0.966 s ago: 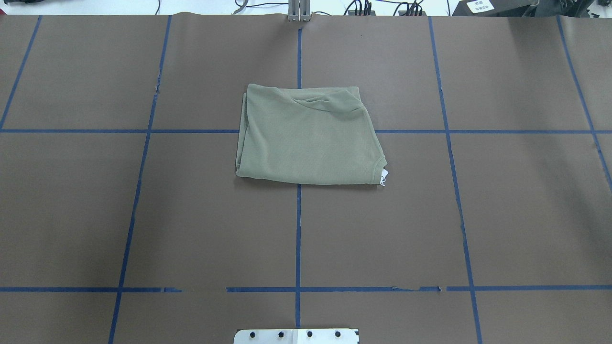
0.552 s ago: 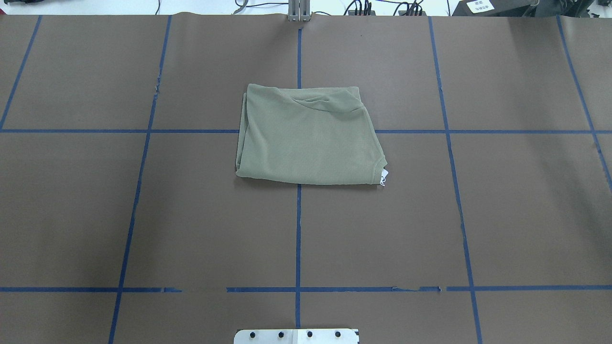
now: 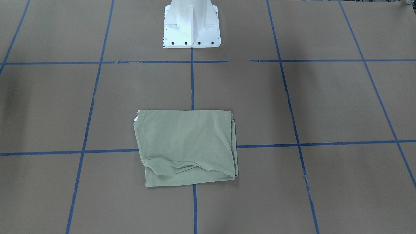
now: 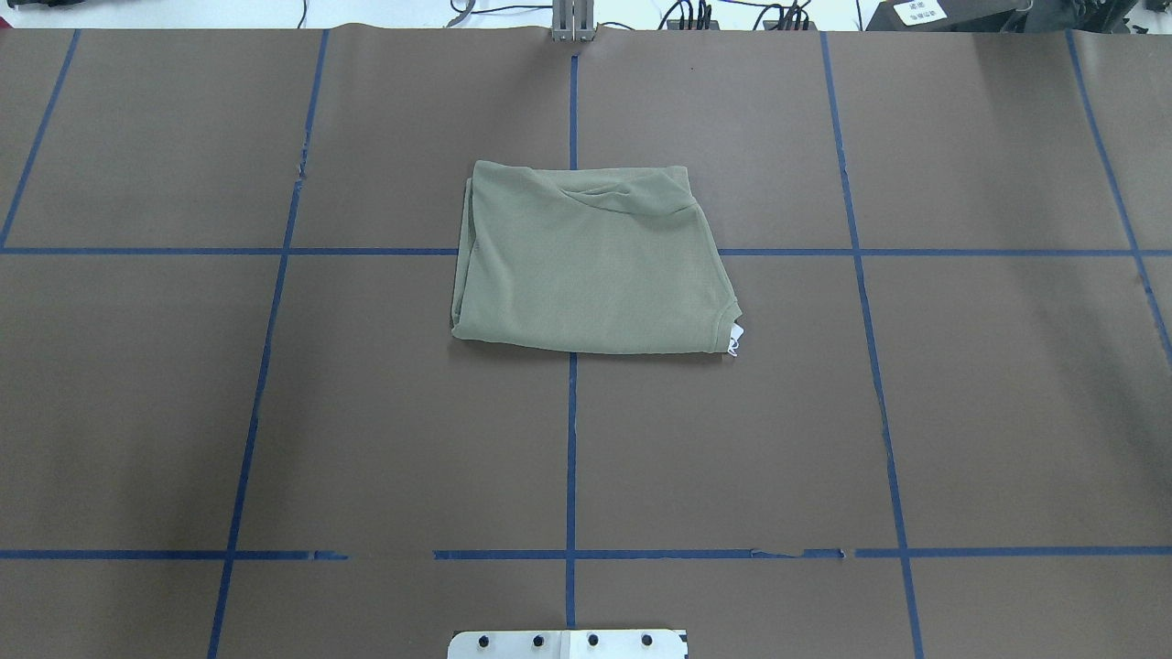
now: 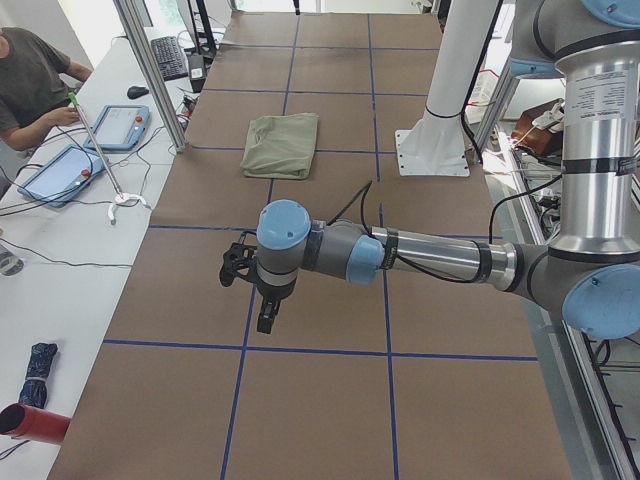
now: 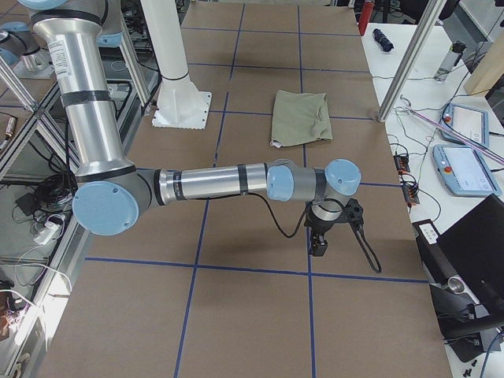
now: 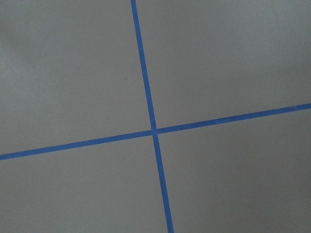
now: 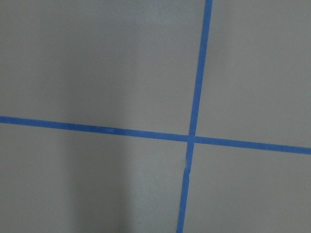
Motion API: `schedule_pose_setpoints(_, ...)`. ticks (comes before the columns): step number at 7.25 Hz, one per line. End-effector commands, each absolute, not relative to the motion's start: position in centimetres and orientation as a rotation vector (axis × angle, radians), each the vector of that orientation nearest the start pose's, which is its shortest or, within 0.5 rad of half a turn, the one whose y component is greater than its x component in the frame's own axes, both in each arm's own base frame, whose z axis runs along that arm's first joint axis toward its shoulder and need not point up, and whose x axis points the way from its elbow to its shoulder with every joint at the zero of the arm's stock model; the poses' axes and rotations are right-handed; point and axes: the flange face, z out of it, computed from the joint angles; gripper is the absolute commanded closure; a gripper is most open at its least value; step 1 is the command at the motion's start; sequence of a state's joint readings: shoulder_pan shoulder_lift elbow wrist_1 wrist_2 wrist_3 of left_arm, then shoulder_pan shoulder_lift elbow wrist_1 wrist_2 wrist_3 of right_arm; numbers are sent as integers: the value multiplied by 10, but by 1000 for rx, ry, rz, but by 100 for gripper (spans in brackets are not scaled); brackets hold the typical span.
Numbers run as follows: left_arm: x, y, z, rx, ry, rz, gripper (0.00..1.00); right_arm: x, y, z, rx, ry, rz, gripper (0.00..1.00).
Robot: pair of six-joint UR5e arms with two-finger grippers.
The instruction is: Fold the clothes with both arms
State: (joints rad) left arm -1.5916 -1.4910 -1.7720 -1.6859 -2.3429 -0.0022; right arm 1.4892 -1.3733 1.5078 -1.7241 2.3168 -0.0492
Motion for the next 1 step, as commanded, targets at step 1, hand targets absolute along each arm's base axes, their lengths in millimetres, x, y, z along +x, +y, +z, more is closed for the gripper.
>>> schedule_pose_setpoints(1, -75, -457, 598, 204, 762, 54, 0, 19, -572, 601, -28, -753, -118, 0)
